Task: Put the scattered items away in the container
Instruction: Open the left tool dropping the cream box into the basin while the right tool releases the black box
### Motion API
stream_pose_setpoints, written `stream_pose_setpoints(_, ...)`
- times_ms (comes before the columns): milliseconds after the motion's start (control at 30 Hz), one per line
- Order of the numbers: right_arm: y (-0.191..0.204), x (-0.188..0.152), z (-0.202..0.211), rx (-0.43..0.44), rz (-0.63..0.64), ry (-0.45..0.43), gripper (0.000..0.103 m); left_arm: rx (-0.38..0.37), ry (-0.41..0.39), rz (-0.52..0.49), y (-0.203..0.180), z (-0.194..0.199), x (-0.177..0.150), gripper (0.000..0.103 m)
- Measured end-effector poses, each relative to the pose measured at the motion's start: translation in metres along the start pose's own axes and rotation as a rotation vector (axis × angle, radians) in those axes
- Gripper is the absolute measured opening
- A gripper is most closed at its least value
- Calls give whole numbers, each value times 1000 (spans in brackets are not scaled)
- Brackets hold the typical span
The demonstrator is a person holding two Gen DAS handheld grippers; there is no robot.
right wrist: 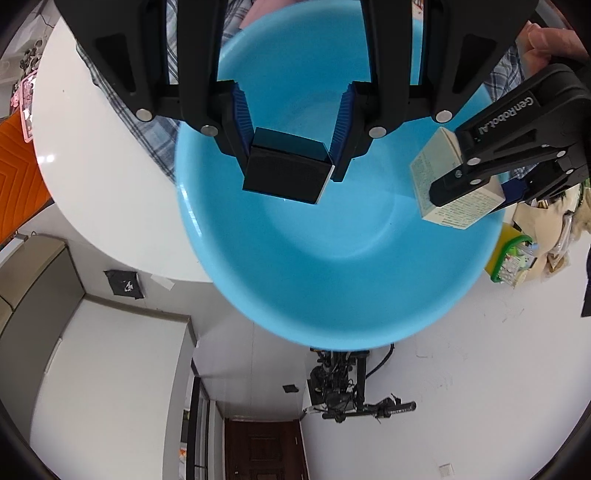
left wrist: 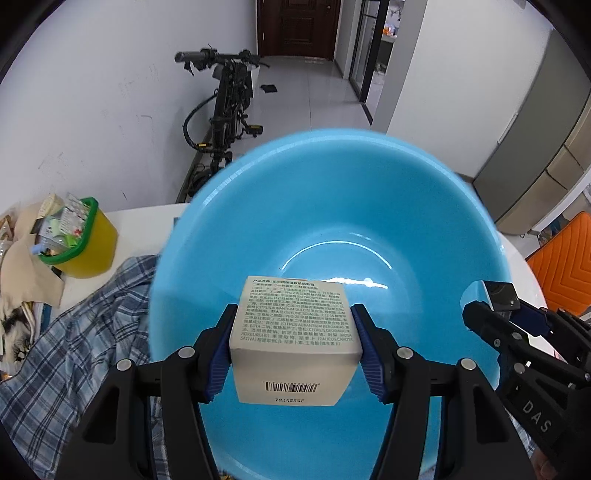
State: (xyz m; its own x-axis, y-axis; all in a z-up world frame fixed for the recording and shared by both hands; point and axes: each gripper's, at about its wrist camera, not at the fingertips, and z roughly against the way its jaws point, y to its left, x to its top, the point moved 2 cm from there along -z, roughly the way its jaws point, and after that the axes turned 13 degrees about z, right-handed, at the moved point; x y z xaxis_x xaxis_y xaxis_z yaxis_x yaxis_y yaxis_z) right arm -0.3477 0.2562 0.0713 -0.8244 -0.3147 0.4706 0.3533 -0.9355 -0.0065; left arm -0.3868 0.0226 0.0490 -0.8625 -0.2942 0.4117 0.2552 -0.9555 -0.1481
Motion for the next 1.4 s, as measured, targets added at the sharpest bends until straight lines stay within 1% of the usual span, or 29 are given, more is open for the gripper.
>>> stream_pose_setpoints(167,-3,1,-23,16,0,24,37,4,37,4,-2,-29,3,62)
stream_pose_setpoints(333,-7,-1,-37,18,-6,38,37,9,55,15,1,-44,4,62)
stream_pose_setpoints(467,-10,-4,-42,17,-13,46,37,25,48,15,4,-47,3,62)
stream_pose_setpoints(567,-10,-3,-39,-1,-7,37,37,4,34,22,5,-42,3,63)
stream_pose_setpoints(633,-10,-3,-34,14,-9,31,37,18,31,78,11,-40,5,67)
stream_pose_setpoints(667,-9,-3,-32,11,-5,26,37,34,31,116,15,-40,7,80)
stream_pose_setpoints(700,-7,-3,-29,5,-1,21,37,45,24,156,20,-38,9,85)
stream_pose_setpoints(767,-4,-3,-25,14,2,16,37,16,-8,196,26,-29,12,85)
stream_pose_setpoints(800,-4,-4,-22,16,1,11,37,5,-21,196,27,-25,12,85)
stream_pose_setpoints(900,-5,-4,-20,8,2,8,37,16,-43,175,28,-15,12,85)
stream_pose_setpoints(1000,-5,-4,-20,9,-4,5,37,-5,-44,158,26,-9,10,85)
stream_pose_setpoints(1067,-4,-4,-23,12,-5,8,37,-3,-46,147,25,-7,9,85)
stream_pose_setpoints(1167,-2,-5,-26,20,-5,13,37,-18,-42,108,20,-9,10,85)
stream_pose_setpoints(1300,-1,-8,-33,24,-10,23,37,14,-39,56,13,-14,5,85)
stream_pose_setpoints(1400,0,-9,-37,30,-13,25,37,12,-38,42,13,-17,4,85)
